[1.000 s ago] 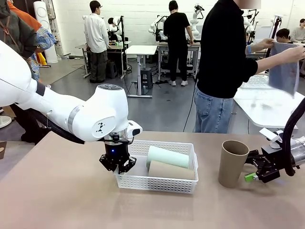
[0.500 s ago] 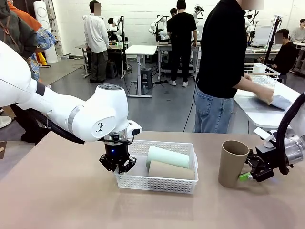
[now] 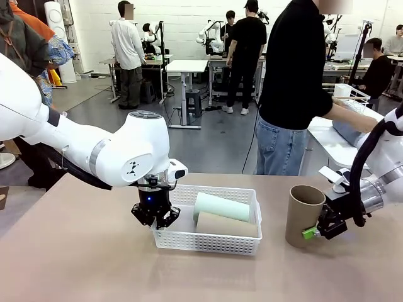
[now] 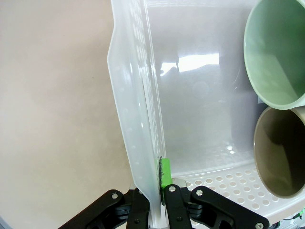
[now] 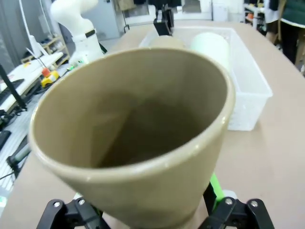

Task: Clean and organize the cups into the basket.
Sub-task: Pick up the Reusable plastic cup from the right side of the table and stack it inside the Organizing basket in the center of the table.

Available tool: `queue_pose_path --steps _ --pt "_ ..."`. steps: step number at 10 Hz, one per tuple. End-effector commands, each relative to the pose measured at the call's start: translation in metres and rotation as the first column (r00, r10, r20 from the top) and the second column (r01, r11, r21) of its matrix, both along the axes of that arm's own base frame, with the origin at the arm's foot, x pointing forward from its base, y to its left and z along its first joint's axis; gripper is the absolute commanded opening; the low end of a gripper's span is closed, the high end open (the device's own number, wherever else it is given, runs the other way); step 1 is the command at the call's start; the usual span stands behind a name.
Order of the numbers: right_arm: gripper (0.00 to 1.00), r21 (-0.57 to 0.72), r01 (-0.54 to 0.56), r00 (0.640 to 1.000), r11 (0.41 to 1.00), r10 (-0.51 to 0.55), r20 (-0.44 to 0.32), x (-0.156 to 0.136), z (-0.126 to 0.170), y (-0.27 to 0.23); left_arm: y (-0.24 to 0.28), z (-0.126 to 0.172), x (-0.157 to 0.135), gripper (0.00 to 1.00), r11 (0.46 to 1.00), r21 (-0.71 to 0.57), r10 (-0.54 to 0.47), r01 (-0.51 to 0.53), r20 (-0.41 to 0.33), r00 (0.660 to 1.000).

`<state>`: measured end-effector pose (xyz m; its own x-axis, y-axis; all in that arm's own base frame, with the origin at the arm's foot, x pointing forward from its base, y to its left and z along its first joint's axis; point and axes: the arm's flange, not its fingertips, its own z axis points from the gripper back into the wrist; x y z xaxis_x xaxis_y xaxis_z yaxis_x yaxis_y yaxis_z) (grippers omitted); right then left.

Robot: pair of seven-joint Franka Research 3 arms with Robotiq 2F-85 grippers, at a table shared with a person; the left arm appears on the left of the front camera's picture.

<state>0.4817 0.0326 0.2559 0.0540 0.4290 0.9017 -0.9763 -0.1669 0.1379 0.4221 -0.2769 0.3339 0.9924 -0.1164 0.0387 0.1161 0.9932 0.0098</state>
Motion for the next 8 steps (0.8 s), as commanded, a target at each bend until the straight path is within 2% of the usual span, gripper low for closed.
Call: queue_pose_path --steps 1,3,4,5,6,7,8 --pt "1.00 -0.021 -0.043 0.999 0.999 0.043 0.031 -0.016 0.010 0.016 0.000 -0.004 -0.004 0.00 1.000 0.008 0.000 0.000 -0.004 1.000" --pt "1.00 -0.028 -0.116 0.990 0.993 0.118 0.078 -0.023 0.010 0.024 0.000 -0.004 -0.004 0.00 1.000 0.008 0.000 0.000 -0.004 1.000" --pt "0.40 -0.023 -0.126 0.989 0.992 0.127 0.069 -0.024 0.011 0.024 0.000 -0.004 -0.004 0.00 1.000 0.008 0.000 0.000 -0.004 1.000" --pt "0.40 -0.014 -0.119 0.991 0.993 0.119 0.067 -0.025 0.011 0.021 0.000 -0.004 -0.004 0.00 1.000 0.008 0.000 0.000 -0.004 1.000" --pt "0.00 -0.007 -0.121 0.990 0.993 0.121 0.070 -0.027 0.012 0.020 0.000 -0.004 -0.004 0.00 1.000 0.008 0.000 0.000 -0.004 1.000" --pt "0.34 -0.005 -0.125 0.989 0.992 0.125 0.074 -0.030 0.014 0.020 0.000 -0.004 -0.004 0.00 1.000 0.008 0.000 0.000 -0.004 1.000" --pt "0.00 0.000 -0.132 0.988 0.991 0.131 0.083 -0.035 0.017 0.020 0.000 -0.004 -0.004 0.00 1.000 0.008 0.000 0.000 -0.004 1.000"
